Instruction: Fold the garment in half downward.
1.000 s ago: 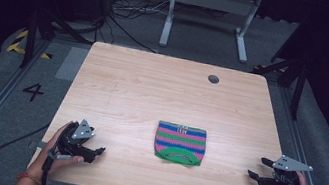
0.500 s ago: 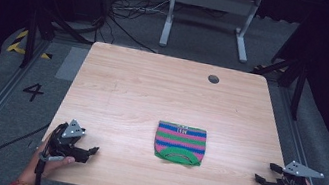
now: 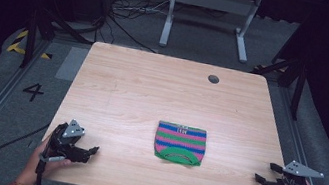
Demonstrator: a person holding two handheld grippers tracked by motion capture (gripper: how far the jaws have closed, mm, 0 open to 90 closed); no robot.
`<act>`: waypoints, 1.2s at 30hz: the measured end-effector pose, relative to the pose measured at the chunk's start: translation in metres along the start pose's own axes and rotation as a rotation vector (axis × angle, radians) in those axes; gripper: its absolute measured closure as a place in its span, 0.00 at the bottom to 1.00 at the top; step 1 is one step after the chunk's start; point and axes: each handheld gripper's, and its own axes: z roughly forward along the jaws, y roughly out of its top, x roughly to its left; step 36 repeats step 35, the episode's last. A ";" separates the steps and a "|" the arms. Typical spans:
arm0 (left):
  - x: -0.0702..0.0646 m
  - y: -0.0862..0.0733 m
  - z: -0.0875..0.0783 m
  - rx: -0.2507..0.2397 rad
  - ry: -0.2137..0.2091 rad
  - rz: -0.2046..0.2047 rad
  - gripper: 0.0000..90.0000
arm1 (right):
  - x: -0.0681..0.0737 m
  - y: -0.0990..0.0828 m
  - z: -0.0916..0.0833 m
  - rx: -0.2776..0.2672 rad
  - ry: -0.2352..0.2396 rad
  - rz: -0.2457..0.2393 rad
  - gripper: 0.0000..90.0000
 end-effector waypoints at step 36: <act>0.000 0.001 0.001 0.006 0.004 -0.021 0.11 | 0.000 0.000 0.000 0.001 -0.003 0.005 0.21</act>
